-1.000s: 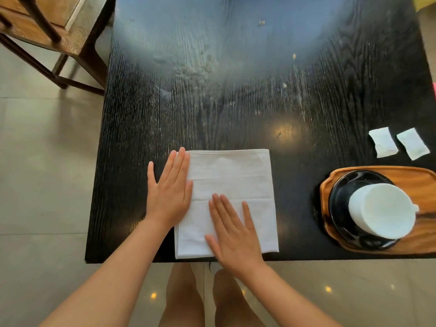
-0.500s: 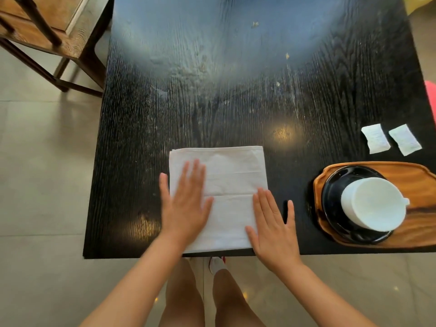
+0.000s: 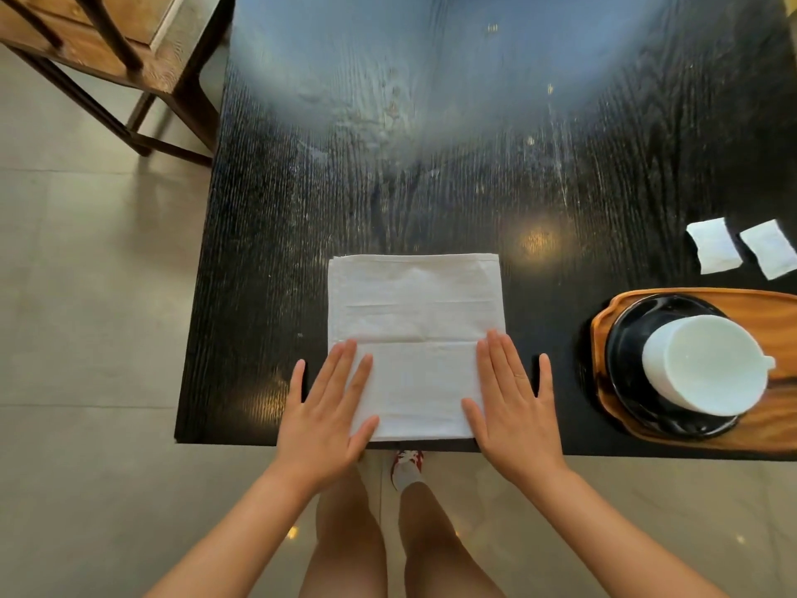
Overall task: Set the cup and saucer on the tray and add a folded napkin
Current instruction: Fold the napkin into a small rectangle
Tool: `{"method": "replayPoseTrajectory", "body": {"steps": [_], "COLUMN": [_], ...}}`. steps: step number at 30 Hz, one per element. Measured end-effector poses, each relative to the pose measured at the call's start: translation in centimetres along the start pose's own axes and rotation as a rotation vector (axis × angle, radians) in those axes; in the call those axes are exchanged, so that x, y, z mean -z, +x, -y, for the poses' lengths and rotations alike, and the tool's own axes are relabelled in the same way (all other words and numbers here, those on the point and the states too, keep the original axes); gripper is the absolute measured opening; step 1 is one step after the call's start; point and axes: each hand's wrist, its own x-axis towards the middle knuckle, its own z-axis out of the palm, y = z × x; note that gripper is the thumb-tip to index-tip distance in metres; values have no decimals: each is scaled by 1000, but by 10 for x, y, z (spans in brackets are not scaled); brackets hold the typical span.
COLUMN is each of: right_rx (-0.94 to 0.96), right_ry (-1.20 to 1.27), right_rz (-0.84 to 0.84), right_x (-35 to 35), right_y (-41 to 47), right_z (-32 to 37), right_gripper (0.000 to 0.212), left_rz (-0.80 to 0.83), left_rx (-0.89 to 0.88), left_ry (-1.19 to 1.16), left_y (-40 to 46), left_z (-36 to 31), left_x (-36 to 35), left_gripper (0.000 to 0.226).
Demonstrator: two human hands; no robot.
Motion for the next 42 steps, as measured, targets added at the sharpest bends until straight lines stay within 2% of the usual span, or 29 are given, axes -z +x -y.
{"method": "replayPoseTrajectory", "body": {"steps": [3,5,8,11,16,19,22,28,31,36,39,42], "right_rx": [-5,-4,48,161,329,379,388,336,329,261,71,-223], "right_ry": [4,10,-13,-34,-86,-87,-31,189,214,357,600,687], "right_rz": [21,43,86,101,113,89,7,-220,-260,-311,-331,-364], "right_x": [2,4,3,4,5,4,5,5,3,6,12,25], "right_y": [1,1,-8,-22,-30,-30,-30,-15,-12,-10,-6,3], "right_z": [1,1,-2,-8,-24,-32,-36,-34,-34,-32,-23,-6], "right_gripper": [68,70,81,95,105,97,79,57,52,28,19,19], "left_rz": [27,45,42,37,-24,-78,-126,-256,-276,-318,-381,-504], "left_rx": [7,4,-68,-156,-281,-333,-370,-293,-270,-178,-50,131], "left_ry": [-29,-39,-30,6,40,24,-2,-184,-201,-385,-616,-697], "left_y": [1,1,-5,-16,-25,-22,-20,-4,-1,-1,1,9], "left_z": [-3,-2,0,8,28,35,41,39,41,38,30,19], "left_x": [4,6,8,6,2,5,8,13,10,7,11,20], "left_gripper": [69,76,94,100,76,68,65,44,41,41,30,17]}}
